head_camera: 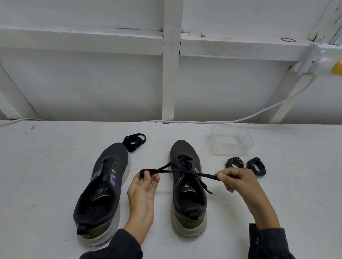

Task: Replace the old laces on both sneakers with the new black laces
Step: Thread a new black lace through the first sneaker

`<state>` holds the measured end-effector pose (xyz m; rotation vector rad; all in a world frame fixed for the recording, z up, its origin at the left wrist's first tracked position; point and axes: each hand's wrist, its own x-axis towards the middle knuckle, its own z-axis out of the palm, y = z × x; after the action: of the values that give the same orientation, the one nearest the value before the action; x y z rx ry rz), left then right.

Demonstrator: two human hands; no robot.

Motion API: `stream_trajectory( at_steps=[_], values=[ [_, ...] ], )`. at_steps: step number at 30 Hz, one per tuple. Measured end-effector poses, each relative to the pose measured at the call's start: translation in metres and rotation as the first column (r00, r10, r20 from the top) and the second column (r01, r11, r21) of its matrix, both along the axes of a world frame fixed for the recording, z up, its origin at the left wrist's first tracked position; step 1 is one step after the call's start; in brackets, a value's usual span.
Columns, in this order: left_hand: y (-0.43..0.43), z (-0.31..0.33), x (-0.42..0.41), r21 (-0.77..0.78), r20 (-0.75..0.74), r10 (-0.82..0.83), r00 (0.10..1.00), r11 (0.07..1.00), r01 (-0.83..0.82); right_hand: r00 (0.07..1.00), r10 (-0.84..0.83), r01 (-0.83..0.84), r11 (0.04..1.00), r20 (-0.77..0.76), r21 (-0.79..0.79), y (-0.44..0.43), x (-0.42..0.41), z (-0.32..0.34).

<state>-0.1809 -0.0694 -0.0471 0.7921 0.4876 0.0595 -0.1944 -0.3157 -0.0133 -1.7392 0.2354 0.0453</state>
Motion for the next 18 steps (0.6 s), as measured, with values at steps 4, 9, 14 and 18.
stream_trajectory(
  at_steps=[4,9,14,18],
  values=[
    [-0.001,-0.002,-0.001,-0.060,-0.085,0.070,0.994,0.995,-0.075,0.999,-0.044,0.044,0.999,-0.019,-0.005,-0.009,-0.006,-0.006],
    [-0.001,-0.008,-0.001,0.012,-0.111,0.071,0.991,0.997,-0.070,0.997,-0.025,0.025,1.000,-0.073,-0.008,-0.008,-0.001,-0.016],
    [0.006,-0.011,0.001,0.377,-0.060,-0.075,0.995,0.921,0.092,0.977,0.149,-0.162,0.984,-0.153,-0.073,0.000,0.002,-0.023],
    [0.003,-0.003,-0.004,0.618,0.137,-0.097,0.986,0.786,-0.008,0.977,0.178,-0.186,0.981,-0.117,-0.062,0.004,0.006,-0.022]
  ],
)
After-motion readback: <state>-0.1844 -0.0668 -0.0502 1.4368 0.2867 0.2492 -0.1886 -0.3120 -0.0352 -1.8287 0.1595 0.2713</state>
